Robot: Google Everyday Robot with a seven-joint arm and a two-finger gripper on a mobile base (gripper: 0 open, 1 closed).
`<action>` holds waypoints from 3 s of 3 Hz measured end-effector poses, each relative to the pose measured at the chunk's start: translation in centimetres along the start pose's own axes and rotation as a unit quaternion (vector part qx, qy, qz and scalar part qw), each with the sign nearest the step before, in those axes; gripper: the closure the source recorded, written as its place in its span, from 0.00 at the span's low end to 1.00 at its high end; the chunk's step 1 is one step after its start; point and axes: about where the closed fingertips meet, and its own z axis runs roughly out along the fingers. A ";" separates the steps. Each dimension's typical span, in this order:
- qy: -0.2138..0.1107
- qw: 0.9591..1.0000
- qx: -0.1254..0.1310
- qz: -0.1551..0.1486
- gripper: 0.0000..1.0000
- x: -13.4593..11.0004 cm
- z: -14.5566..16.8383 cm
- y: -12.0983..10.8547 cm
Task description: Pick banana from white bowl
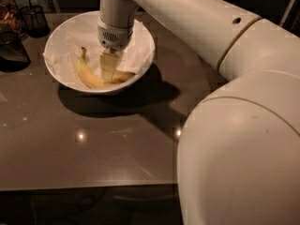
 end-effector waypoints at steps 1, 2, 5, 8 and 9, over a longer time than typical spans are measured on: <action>0.000 1.000 0.008 -0.007 0.49 -0.3 -0.9 -0.3; -0.001 1.000 0.013 -0.003 0.50 -0.3 -1.5 -0.8; 0.019 0.996 0.008 0.082 0.52 -0.3 -0.4 -2.4; 0.012 0.991 -0.038 0.131 0.54 -1.0 1.7 -1.7; 0.009 0.988 -0.035 0.152 0.60 -0.7 1.9 -2.3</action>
Offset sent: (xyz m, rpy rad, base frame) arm 0.0025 -0.0059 0.0194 -0.0108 -0.0210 0.0104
